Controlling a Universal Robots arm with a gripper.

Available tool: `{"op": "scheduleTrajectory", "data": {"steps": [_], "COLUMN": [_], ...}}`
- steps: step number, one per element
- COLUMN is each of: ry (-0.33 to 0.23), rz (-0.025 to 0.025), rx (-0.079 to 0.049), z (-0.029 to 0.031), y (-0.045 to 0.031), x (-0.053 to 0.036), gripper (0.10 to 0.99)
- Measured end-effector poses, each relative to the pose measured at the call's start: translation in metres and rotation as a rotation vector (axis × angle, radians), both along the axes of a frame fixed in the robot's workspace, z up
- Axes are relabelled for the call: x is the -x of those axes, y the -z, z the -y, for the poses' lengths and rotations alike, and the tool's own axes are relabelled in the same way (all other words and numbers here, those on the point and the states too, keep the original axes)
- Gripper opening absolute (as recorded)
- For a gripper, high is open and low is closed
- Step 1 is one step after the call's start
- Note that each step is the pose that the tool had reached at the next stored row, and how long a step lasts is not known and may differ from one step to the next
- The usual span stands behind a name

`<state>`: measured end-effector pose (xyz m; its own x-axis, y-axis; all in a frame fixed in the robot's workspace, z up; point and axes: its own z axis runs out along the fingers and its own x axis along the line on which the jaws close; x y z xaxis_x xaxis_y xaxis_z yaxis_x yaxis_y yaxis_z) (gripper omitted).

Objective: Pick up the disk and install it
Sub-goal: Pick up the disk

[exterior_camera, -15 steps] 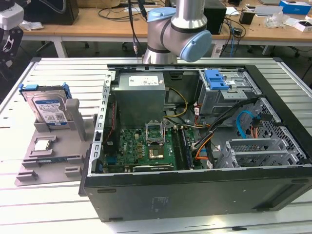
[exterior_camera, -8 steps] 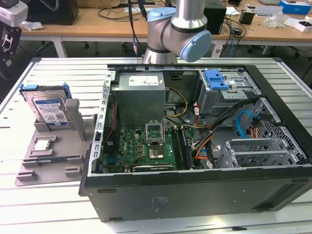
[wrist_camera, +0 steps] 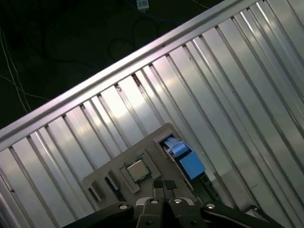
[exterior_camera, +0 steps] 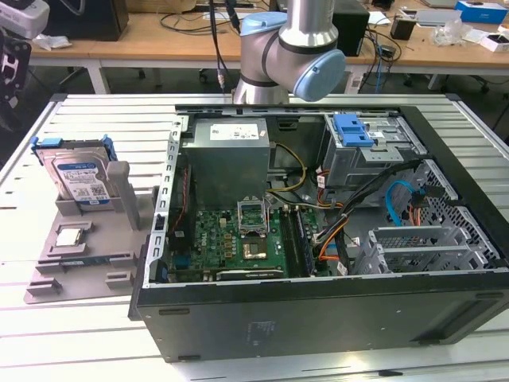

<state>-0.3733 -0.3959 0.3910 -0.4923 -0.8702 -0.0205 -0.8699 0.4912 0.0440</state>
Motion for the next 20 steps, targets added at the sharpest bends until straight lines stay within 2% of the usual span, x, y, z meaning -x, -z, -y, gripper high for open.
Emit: {"op": "scheduleTrajectory", "data": {"steps": [12, 14, 16, 17, 20], "ry": [-0.245, -0.317, -0.366, -0.382, -0.384], "rz": [0.0001, 0.0001, 0.0000, 0.0000, 0.0001], "rx": [0.000, 0.000, 0.000, 0.000, 0.000], "z": [0.0000, 0.0000, 0.0000, 0.0000, 0.0000], "y": [0.0000, 0.0001, 0.0000, 0.0000, 0.0001], "x": [0.0000, 0.0000, 0.0000, 0.0000, 0.0000], "gripper": [0.106, 0.106, 0.106, 0.106, 0.106]}}
